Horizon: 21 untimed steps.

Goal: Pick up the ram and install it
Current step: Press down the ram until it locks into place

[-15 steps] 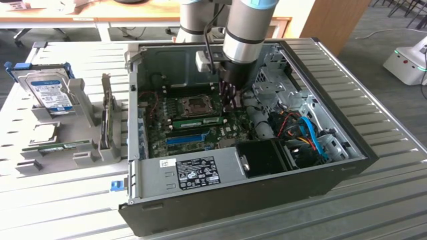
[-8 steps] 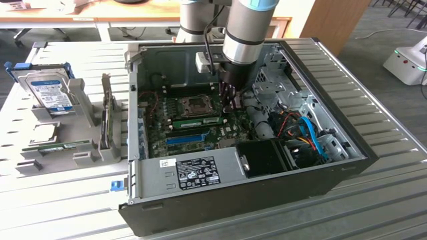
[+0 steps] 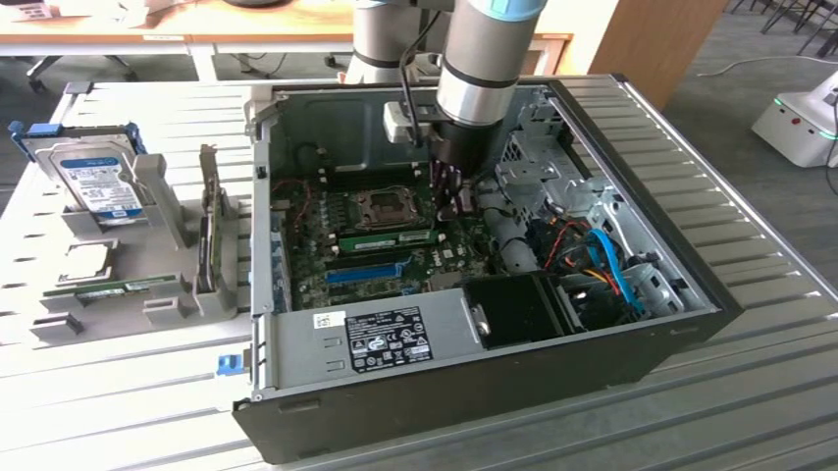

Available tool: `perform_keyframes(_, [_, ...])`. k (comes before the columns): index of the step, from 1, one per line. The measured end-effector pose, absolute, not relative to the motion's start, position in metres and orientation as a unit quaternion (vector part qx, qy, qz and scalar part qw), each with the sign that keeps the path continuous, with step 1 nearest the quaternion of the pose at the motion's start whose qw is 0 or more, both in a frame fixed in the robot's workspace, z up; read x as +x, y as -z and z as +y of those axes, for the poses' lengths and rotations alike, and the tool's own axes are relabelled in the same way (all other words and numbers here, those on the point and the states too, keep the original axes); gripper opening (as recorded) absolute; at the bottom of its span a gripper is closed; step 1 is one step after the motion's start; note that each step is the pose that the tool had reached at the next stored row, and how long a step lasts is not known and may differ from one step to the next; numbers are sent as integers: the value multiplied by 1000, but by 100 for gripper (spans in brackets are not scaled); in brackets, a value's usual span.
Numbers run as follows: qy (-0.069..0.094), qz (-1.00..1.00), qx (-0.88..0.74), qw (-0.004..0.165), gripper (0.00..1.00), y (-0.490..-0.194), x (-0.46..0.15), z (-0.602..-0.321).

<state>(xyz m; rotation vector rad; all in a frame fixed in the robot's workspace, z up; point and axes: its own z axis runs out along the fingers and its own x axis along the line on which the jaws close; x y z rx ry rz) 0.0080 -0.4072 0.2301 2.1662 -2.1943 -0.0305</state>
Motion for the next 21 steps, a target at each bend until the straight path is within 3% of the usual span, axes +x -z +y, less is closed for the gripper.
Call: perform_keyframes(21, [10, -711, 702, 29, 10, -227, 8, -407])
